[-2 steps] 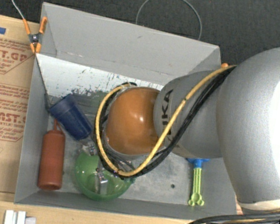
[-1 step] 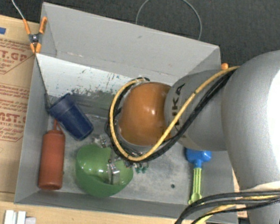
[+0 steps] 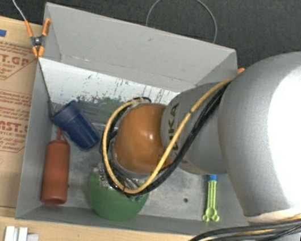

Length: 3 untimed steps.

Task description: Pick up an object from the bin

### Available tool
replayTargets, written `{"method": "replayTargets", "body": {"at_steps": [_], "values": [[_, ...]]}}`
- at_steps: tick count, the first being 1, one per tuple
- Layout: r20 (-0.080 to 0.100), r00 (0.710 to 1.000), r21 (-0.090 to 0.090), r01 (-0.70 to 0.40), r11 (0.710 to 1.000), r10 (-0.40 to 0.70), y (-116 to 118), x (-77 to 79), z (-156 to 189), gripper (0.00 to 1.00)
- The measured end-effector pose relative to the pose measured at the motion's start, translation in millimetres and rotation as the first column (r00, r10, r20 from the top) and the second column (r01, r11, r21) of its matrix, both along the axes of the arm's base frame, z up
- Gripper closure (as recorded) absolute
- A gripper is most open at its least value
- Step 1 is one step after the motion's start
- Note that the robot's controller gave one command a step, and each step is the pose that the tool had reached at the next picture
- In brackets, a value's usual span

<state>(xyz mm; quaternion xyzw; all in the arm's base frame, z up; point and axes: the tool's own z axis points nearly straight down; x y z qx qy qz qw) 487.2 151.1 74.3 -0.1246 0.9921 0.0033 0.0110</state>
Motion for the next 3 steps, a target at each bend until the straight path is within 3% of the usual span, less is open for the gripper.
{"method": "replayTargets", "body": {"at_steps": [3], "values": [[-0.004, 1.0, 0.0, 0.001, 1.0, -0.001, 0, -1.4, 11, 1.0]]}}
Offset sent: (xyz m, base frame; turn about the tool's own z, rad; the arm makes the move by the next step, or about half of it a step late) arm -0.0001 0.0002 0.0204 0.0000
